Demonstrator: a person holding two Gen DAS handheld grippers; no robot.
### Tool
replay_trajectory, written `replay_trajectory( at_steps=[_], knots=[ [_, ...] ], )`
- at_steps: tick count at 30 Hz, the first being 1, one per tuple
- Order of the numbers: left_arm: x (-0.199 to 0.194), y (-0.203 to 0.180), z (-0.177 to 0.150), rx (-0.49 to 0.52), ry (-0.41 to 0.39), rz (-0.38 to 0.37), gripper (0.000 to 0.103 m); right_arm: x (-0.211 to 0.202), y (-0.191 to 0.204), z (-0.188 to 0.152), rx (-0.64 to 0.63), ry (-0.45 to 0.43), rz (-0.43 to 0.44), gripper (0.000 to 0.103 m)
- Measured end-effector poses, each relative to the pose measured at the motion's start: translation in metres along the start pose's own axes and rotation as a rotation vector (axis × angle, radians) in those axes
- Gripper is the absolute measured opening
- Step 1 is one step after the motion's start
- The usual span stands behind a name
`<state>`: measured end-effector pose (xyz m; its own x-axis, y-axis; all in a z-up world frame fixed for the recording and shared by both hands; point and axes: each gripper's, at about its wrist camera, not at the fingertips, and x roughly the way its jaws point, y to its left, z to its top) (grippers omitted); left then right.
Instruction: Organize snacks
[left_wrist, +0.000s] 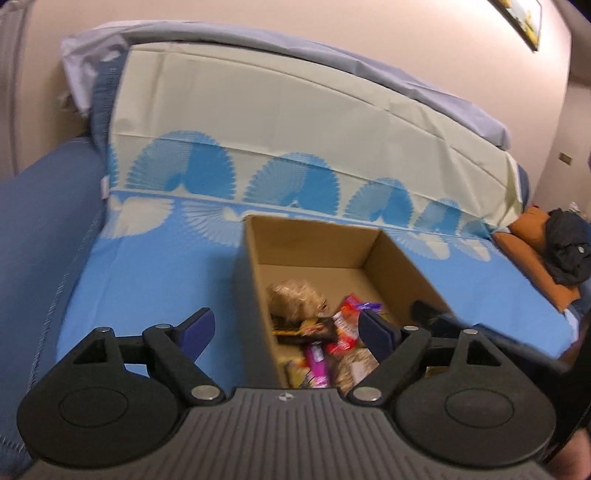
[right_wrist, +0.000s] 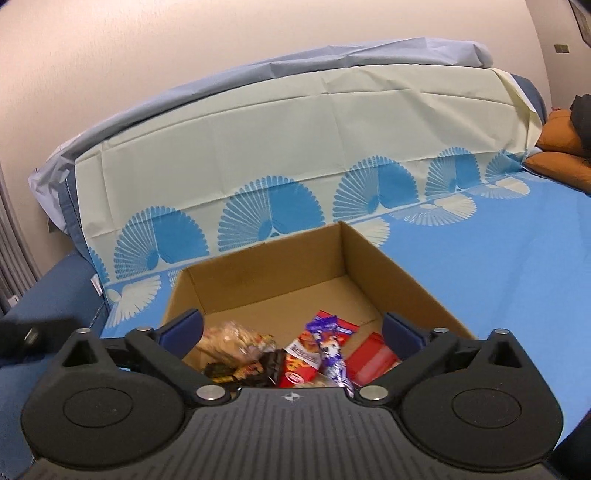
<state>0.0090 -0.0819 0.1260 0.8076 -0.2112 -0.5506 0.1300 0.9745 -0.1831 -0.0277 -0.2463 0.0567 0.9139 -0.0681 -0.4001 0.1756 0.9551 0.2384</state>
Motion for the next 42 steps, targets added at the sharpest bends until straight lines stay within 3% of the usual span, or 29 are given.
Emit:
replay_trajectory(
  at_steps=[2, 7, 12, 17, 20, 28, 42],
  knots=[
    [-0.007, 0.002, -0.011, -0.014, -0.007, 0.026, 0.095, -0.006, -0.004, 0.0, -0.017, 0.01, -0.002, 0.102],
    [-0.006, -0.002, -0.032, -0.029, 0.061, -0.002, 0.095, -0.024, -0.011, 0.0, -0.066, 0.057, -0.025, 0.102],
    [-0.006, -0.017, -0.044, 0.004, 0.087, -0.039, 0.102, -0.052, -0.021, 0.014, -0.132, 0.093, -0.046, 0.102],
    [0.003, -0.032, -0.06, 0.054, 0.119, 0.025, 0.102, -0.072, -0.036, -0.003, -0.151, 0.062, -0.075, 0.102],
    [0.008, -0.034, -0.067, 0.051, 0.153, 0.033, 0.102, -0.073, -0.039, -0.008, -0.096, 0.07, -0.059, 0.102],
    [0.016, -0.039, -0.071, 0.023, 0.177, 0.057, 0.102, -0.066, -0.032, -0.018, -0.208, 0.087, -0.065, 0.102],
    [0.021, -0.047, -0.069, 0.03, 0.181, 0.082, 0.103, -0.063, -0.029, -0.017, -0.222, 0.107, -0.042, 0.102]
  ],
)
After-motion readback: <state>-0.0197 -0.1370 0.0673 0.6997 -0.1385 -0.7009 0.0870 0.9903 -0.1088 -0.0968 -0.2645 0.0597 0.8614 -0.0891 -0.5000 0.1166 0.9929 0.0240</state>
